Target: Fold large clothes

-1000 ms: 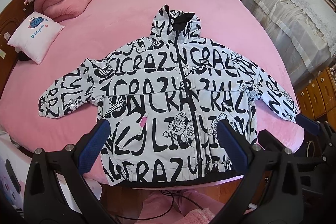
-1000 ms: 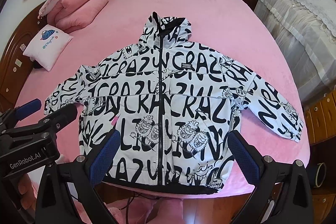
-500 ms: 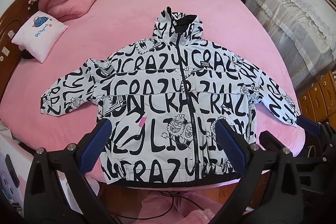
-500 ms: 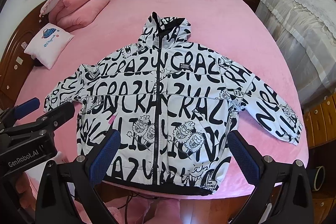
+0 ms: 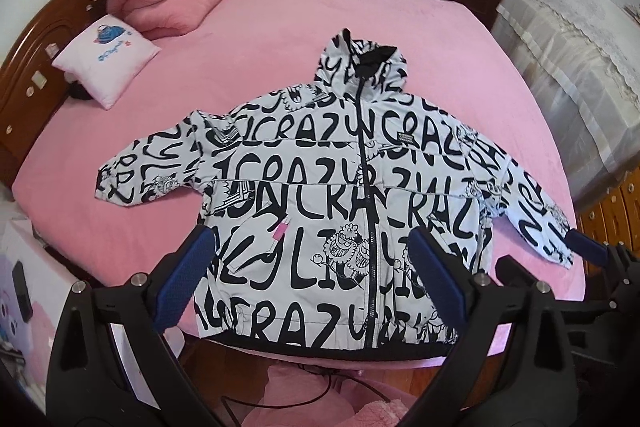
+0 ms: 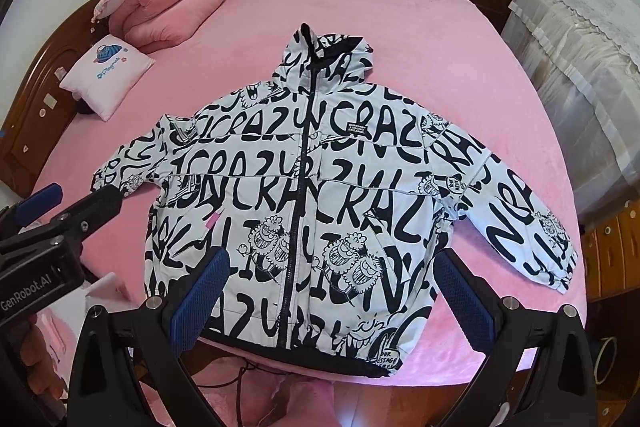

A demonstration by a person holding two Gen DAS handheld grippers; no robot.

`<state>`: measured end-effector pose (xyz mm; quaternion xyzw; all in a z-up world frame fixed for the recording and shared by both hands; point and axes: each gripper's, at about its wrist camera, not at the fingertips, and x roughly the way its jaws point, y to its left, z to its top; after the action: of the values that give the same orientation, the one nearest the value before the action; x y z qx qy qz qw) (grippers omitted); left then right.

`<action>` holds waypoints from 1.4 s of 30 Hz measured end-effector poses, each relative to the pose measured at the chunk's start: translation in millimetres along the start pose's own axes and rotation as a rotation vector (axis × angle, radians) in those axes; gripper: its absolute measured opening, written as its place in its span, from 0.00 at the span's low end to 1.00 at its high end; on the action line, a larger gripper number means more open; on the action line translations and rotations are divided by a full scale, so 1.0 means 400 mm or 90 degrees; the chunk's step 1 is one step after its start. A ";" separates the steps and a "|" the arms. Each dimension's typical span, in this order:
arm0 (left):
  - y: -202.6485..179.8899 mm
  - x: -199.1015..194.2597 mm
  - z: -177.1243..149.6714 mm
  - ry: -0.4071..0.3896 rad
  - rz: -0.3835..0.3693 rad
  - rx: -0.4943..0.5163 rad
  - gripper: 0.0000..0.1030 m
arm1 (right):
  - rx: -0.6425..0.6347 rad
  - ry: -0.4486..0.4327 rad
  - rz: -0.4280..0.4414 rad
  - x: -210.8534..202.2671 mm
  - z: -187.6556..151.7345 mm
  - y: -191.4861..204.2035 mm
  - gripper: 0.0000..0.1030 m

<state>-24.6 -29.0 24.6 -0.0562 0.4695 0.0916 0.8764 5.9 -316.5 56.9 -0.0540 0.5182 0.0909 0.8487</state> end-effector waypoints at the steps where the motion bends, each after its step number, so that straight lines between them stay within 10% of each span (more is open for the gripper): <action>1: -0.001 -0.006 -0.008 0.000 0.003 -0.008 0.93 | -0.008 0.002 0.004 0.002 -0.001 0.001 1.00; 24: 0.232 -0.089 0.026 0.031 0.099 -0.170 0.93 | -0.093 0.006 0.122 0.000 0.086 0.147 1.00; 42: 0.852 0.224 0.218 0.073 0.121 -0.243 0.93 | -0.056 0.106 0.091 0.264 0.273 0.571 1.00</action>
<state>22.3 329.6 -6.0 -0.1816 0.4960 0.2575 0.8091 100.0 -62.7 13.7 -0.0613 0.5847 0.1693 0.7910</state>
